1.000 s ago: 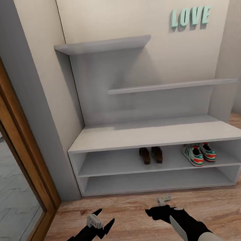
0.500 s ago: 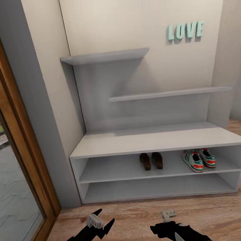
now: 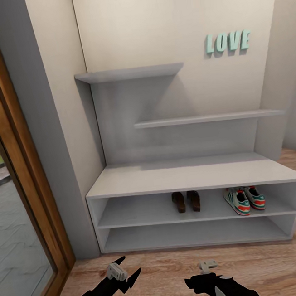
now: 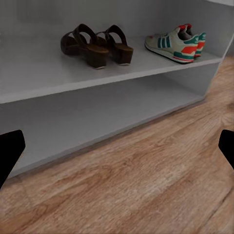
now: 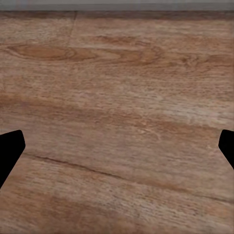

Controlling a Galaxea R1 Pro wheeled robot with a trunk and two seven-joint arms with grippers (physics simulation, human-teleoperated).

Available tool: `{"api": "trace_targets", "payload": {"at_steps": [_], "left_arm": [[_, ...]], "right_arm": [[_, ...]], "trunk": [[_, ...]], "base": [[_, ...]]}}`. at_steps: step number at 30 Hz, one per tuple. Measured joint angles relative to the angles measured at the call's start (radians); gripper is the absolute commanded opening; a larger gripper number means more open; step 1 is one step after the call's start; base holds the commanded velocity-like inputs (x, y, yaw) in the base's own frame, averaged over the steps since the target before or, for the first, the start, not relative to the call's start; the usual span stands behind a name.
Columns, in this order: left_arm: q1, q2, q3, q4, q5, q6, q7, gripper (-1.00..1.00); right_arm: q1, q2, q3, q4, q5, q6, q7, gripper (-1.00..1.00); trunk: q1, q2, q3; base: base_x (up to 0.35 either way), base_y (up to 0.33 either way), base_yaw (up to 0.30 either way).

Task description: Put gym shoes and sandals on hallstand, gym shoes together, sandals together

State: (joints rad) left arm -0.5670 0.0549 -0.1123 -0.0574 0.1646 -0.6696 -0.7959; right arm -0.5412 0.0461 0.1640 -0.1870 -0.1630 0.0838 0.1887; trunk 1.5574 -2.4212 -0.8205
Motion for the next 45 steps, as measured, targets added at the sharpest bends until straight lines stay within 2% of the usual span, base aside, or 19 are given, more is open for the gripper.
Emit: {"api": "trace_targets", "payload": {"at_steps": [45], "left_arm": [[0.0, 0.0, 0.0, 0.0, 0.0, 0.0, 0.0, 1.0]], "right_arm": [[0.0, 0.0, 0.0, 0.016, 0.0, 0.0, 0.0, 1.0]], "trunk": [[-0.173, 0.315, 0.068]], "base": [[0.0, 0.0, 0.0]]}}
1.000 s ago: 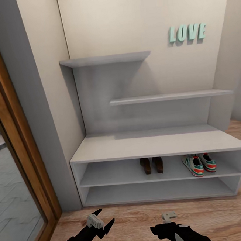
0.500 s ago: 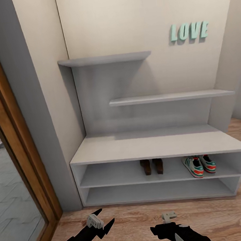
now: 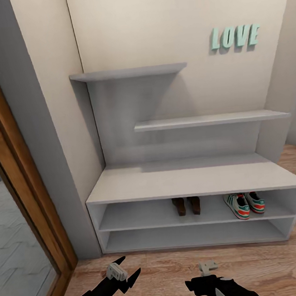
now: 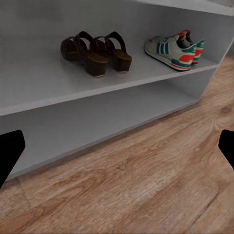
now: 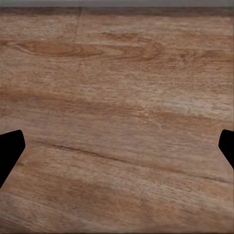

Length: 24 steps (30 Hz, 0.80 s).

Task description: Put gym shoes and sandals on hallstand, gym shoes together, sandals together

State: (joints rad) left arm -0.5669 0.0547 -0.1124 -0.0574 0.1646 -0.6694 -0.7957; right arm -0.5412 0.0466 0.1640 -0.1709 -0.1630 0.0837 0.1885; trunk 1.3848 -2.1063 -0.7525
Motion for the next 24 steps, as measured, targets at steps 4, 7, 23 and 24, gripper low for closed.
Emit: {"api": "trace_targets", "payload": {"at_steps": [4, 7, 23, 24], "left_arm": [[0.0, 0.0, 0.0, 0.0, 0.0, 0.0, 0.0, 1.0], [0.0, 0.0, 0.0, 0.0, 0.0, 0.0, 0.0, 1.0], [0.0, -0.001, -0.002, 0.0, 0.0, 0.0, 0.0, 1.0], [0.0, -0.001, -0.002, 0.0, 0.0, 0.0, 0.0, 1.0]], "right_arm": [[0.0, 0.0, 0.0, 0.003, 0.0, 0.0, 0.0, 1.0], [0.0, -0.001, 0.0, 0.003, 0.001, 0.0, 0.001, 1.0], [0.0, -0.002, 0.0, 0.004, 0.011, 0.0, -0.002, 1.0], [0.0, -0.002, 0.0, 0.004, 0.011, 0.0, -0.002, 1.0]], "trunk": [[-0.015, 0.028, 0.008], [-0.027, 0.049, 0.017], [-0.077, 0.14, 0.058], [-0.077, 0.14, 0.058]], "base": [[0.0, 0.0, 0.0], [0.0, 0.0, 0.0], [0.0, 0.0, 0.0], [0.0, 0.0, 0.0]]}}
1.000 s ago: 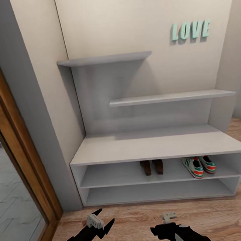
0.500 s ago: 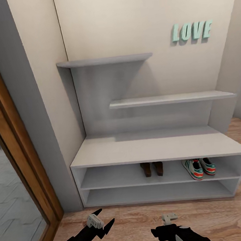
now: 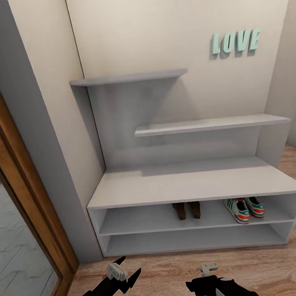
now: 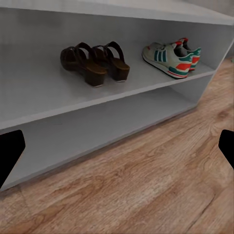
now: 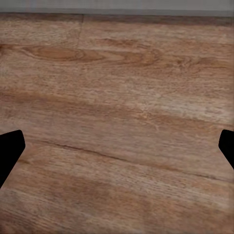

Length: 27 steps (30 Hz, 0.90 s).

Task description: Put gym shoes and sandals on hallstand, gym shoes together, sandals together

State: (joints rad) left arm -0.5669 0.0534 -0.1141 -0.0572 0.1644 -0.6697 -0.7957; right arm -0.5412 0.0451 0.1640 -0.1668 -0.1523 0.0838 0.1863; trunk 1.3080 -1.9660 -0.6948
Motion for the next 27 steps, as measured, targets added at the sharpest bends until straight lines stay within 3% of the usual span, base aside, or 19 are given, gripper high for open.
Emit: {"api": "trace_targets", "payload": {"at_steps": [15, 27], "left_arm": [[0.0, 0.0, 0.0, 0.0, 0.0, 0.0, 0.0, 1.0], [0.0, 0.0, 0.0, 0.001, 0.0, 0.0, 0.0, 1.0]], "right_arm": [[0.0, -0.002, -0.003, 0.007, -0.002, 0.001, -0.001, 1.0], [0.0, -0.013, -0.002, 0.111, 0.0, 0.001, -0.004, 1.0]], "trunk": [[0.0, 0.0, 0.0], [0.0, 0.0, 0.0]], "base": [[0.0, 0.0, 0.0], [0.0, 0.0, 0.0]]}}
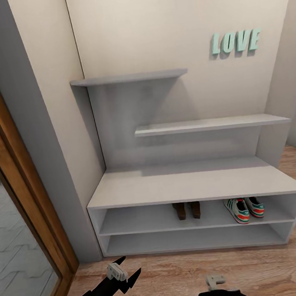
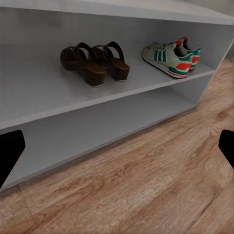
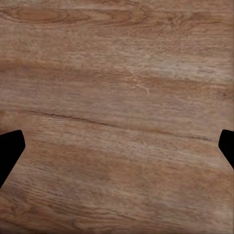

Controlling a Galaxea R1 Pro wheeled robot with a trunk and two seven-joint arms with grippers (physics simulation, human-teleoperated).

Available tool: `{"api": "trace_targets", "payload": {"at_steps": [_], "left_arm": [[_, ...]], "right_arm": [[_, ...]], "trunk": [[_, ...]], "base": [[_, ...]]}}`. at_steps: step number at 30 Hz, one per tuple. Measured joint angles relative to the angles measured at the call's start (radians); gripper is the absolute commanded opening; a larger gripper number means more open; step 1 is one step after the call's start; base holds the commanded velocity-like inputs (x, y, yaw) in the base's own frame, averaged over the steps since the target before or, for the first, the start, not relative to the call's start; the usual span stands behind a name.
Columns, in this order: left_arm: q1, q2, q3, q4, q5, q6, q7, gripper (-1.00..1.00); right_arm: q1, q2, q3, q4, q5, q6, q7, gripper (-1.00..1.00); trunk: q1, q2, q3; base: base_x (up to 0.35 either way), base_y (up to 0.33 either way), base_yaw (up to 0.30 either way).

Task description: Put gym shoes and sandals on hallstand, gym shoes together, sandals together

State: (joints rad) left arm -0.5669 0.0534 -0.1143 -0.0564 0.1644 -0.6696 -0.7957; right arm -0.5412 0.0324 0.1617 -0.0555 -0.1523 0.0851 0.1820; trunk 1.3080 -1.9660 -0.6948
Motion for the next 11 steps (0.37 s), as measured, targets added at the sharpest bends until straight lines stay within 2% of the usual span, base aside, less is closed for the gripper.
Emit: {"api": "trace_targets", "payload": {"at_steps": [11], "left_arm": [[0.0, -0.001, 0.0, 0.0, 0.0, -0.001, 0.0, 1.0]], "right_arm": [[0.0, 0.003, 0.0, 0.012, 0.0, 0.0, -0.001, 1.0]], "trunk": [[0.0, 0.0, 0.0]], "base": [[0.0, 0.0, 0.0]]}}
